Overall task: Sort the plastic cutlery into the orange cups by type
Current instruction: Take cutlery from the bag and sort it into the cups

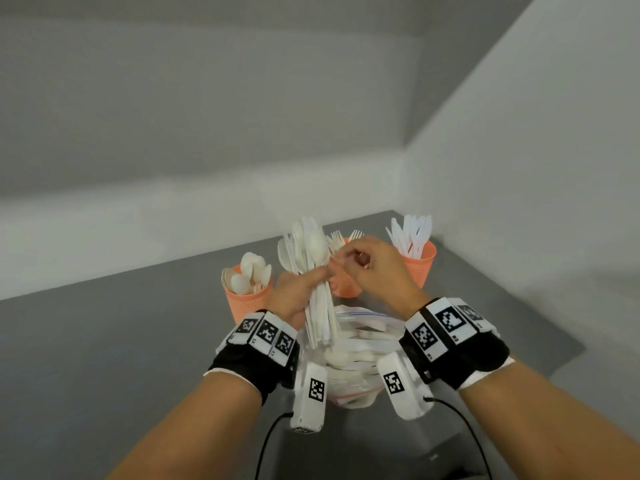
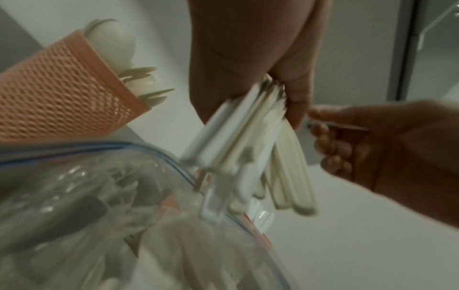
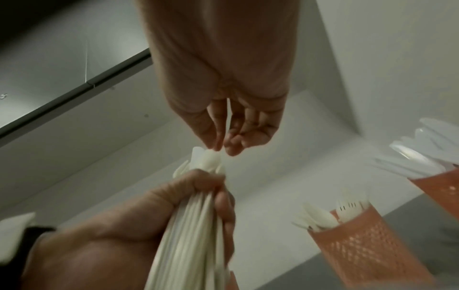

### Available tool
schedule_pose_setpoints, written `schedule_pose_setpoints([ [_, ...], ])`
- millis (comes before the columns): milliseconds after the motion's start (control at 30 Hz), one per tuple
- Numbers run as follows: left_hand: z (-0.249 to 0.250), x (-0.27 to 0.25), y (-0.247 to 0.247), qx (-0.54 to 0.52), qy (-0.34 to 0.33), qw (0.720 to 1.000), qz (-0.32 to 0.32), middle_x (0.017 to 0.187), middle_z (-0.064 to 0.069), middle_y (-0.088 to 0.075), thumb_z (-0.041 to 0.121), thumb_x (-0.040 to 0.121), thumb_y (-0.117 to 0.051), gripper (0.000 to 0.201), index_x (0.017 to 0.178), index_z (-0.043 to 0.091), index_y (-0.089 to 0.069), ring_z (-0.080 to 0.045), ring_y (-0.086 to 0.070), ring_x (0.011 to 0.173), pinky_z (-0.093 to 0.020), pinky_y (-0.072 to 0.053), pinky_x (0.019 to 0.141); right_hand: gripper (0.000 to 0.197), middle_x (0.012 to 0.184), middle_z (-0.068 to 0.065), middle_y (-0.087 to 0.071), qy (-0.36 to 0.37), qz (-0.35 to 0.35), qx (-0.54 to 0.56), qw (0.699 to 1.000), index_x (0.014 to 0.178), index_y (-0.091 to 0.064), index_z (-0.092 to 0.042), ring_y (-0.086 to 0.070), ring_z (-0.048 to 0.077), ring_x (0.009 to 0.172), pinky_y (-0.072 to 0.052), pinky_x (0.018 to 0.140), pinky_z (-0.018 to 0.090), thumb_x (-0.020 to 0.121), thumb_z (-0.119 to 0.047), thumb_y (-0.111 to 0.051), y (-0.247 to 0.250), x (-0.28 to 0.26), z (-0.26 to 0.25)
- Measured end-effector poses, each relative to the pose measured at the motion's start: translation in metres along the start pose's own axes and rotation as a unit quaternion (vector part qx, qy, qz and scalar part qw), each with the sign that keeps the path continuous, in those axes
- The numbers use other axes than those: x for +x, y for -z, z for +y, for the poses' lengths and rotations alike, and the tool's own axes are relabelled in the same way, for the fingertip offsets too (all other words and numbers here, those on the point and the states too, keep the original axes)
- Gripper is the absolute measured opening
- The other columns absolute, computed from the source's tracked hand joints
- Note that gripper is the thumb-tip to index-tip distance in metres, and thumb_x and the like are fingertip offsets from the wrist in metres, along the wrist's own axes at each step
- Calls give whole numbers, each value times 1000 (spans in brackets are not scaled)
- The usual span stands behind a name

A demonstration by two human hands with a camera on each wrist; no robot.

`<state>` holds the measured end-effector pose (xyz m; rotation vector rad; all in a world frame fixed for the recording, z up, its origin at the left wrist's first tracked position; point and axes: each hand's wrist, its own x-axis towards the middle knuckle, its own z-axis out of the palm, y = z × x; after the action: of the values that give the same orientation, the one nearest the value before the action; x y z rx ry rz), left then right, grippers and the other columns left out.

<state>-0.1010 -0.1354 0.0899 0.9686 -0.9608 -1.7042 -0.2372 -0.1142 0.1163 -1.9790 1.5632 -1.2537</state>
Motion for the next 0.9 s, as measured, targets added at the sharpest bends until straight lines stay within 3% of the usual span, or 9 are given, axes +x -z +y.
schedule_pose_setpoints([
  [100,-10,3,-4,62,-33,997,16,59,-3,-61,-4,72,-67,16,82,8,-63,-13,-59,53,-25,-48,51,22,90,4,-52,-11,42,17,999,108,-65,-7,-45,3,67,-38,67,10,86,-11,-61,8,14,-10],
  [200,-9,3,-17,86,-29,996,-5,66,-7,-59,-1,68,-67,20,87,5,-63,-12,-59,52,-24,-48,51,34,97,4,-48,-39,-16,3,999,117,-61,-11,-48,10,80,-39,72,15,85,-21,-65,14,32,-12],
  [267,-8,6,-23,98,-34,995,2,65,-10,-58,-5,74,-63,16,89,2,-62,-15,-58,51,-24,-50,49,29,94,3,-53,-64,-49,32,996,109,-65,-7,-50,11,83,-40,73,16,84,-21,-66,19,42,-7],
  [367,-9,14,-27,111,-54,992,23,71,-10,-61,-9,71,-63,23,89,7,-64,-21,-60,62,-30,-52,60,23,78,-2,-57,-90,-59,129,986,98,-67,-2,-50,7,72,-42,65,8,83,-20,-68,25,54,1],
  [467,-12,20,-31,135,-66,988,40,81,-10,-66,-6,61,-65,31,86,13,-66,-23,-64,76,-36,-53,73,18,71,3,-50,-83,-83,138,983,84,-65,-3,-46,13,69,-40,67,21,78,-19,-73,25,61,12],
  [567,-12,20,-41,108,-62,992,7,86,-17,-59,-6,56,-63,36,88,10,-62,-28,-57,81,-41,-48,75,19,61,0,-46,-80,-117,140,980,66,-58,-10,-41,11,60,-36,59,19,78,-14,-73,32,70,20],
  [733,-10,20,-43,106,-40,991,-65,87,-20,-52,-4,66,-63,28,93,5,-60,-30,-50,81,-38,-44,73,23,57,3,-45,-86,-126,168,974,64,-55,-12,-39,11,50,-36,47,18,83,-13,-68,45,86,33],
  [833,-9,21,-44,130,-38,989,-61,70,-11,-55,-7,68,-62,19,77,10,-61,-22,-52,68,-28,-48,64,20,59,2,-46,-111,-83,228,964,68,-54,-13,-38,11,47,-37,42,16,85,-15,-66,44,93,42],
  [900,-12,25,-44,133,-36,990,-42,74,-13,-57,-9,69,-61,21,80,8,-62,-24,-54,72,-32,-48,68,15,64,3,-46,-134,-93,257,952,76,-57,-13,-38,12,50,-37,43,18,85,-21,-66,39,94,51],
])
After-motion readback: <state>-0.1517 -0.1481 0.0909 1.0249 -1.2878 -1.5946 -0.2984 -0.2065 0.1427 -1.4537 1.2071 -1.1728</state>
